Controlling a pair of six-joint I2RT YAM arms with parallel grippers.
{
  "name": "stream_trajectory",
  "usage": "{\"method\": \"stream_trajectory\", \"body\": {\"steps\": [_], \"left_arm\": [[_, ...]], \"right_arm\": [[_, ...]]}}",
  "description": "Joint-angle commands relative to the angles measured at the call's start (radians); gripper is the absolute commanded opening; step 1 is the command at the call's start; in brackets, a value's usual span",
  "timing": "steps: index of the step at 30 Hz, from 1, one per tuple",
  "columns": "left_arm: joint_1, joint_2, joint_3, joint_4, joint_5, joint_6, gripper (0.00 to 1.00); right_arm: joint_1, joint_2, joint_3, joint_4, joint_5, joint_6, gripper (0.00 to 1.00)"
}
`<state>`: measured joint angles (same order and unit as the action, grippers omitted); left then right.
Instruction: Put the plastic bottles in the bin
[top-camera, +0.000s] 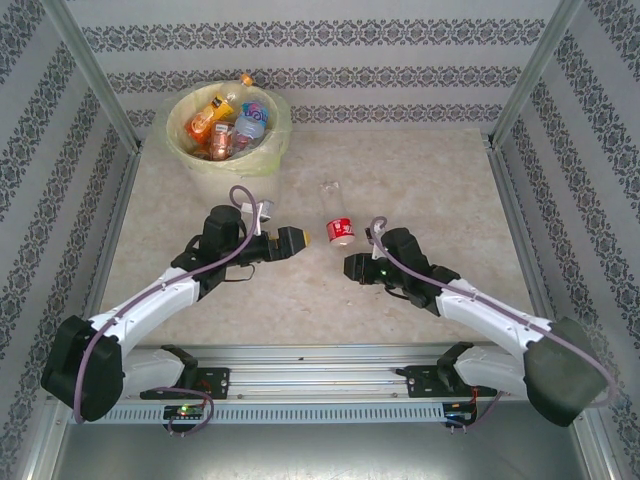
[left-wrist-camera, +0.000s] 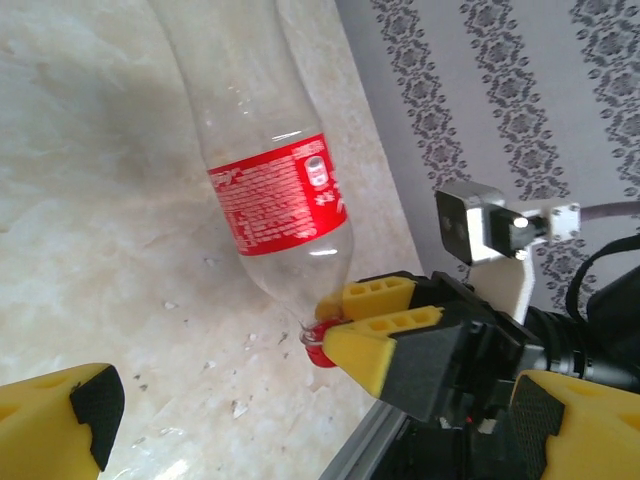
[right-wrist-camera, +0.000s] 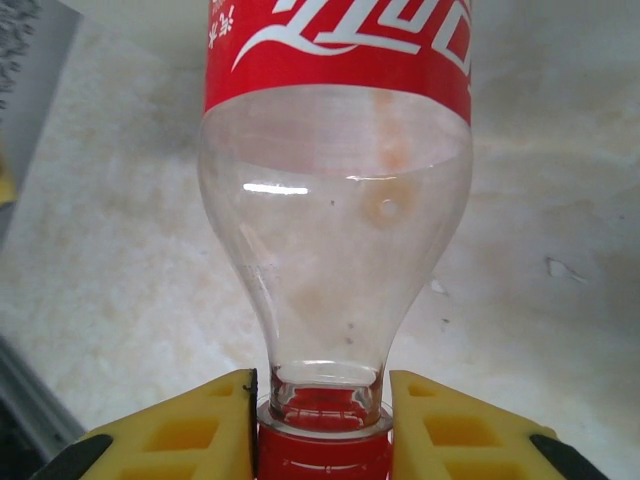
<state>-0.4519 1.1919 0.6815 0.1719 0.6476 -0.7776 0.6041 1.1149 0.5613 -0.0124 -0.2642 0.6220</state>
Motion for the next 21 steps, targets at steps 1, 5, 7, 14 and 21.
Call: {"method": "stream_trajectory", "body": {"steps": [1,5,7,14,21], "left_arm": [[-0.013,0.001,-0.04,0.211,0.012,-0.091,1.0],[-0.023,0.052,-0.06,0.338,0.014,-0.144,1.0],[-0.033,0.083,-0.063,0.418,0.011,-0.175,1.0],[-0.061,0.197,-0.023,0.6,0.015,-0.247,1.0],[-0.068,0.237,0.004,0.649,0.013,-0.275,0.9]], "right_arm": [[-0.003,-0.07,0.003,-0.014,-0.062,-0.015,0.32],[0.0,-0.138,0.003,-0.021,-0.118,-0.005,0.32],[0.002,-0.164,0.006,-0.027,-0.145,-0.004,0.32],[0.023,-0.208,0.011,-0.042,-0.2,-0.013,0.32],[0.041,-0.214,0.011,-0.043,-0.207,-0.016,0.32]]}}
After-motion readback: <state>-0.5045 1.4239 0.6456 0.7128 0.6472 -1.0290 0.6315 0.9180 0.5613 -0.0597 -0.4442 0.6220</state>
